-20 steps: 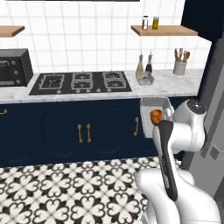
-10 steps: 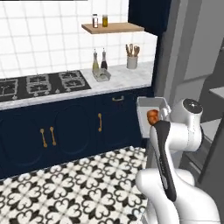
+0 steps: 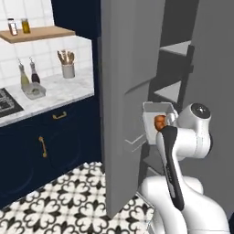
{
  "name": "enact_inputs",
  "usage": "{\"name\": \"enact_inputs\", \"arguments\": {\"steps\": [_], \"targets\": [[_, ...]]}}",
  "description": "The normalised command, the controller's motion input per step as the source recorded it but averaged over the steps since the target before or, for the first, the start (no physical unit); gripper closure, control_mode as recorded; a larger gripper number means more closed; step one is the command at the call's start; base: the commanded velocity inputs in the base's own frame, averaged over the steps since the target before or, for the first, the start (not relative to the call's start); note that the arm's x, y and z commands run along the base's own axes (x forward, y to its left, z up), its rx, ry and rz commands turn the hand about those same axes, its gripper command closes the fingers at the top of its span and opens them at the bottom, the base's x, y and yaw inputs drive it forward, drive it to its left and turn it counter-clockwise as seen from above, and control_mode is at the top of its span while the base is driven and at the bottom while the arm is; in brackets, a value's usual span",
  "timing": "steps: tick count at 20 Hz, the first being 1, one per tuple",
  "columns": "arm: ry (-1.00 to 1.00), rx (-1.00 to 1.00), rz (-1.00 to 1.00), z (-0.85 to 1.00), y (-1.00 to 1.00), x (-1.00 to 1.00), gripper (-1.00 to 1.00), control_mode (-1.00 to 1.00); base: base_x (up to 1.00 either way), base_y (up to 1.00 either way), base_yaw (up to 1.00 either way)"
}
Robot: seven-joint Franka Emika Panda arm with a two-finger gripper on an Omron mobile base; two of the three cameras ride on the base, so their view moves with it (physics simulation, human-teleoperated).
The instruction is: Take the meat container that has the chicken drumstick and place it on the second highest rack of the freezer. Then take the vegetable container that has the garlic and lime and place it on the highest rack of the freezer.
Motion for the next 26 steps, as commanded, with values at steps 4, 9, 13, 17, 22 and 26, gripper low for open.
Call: {"name": "enact_inputs", "arguments": {"steps": [4,9,13,17,22,26], "targets": [[0.0,0.0,0.0,0.0,0.0,0.0,1.0,1.0,0.3,0.0,-0.45],[0.0,0.0,0.0,0.0,0.0,0.0,1.0,1.0,0.47,0.31,-0.3],[0.0,0.0,0.0,0.0,0.0,0.0,1.0,1.0,0.58,0.24,-0.17],[0.0,0.0,0.0,0.0,0.0,0.0,1.0,1.0,0.22,0.0,-0.18],[0.0,0.0,0.0,0.0,0.0,0.0,1.0,1.0,0.3,0.04,-0.24],[0.0,0.0,0.0,0.0,0.0,0.0,1.0,1.0,0.57,0.25,-0.25]]}}
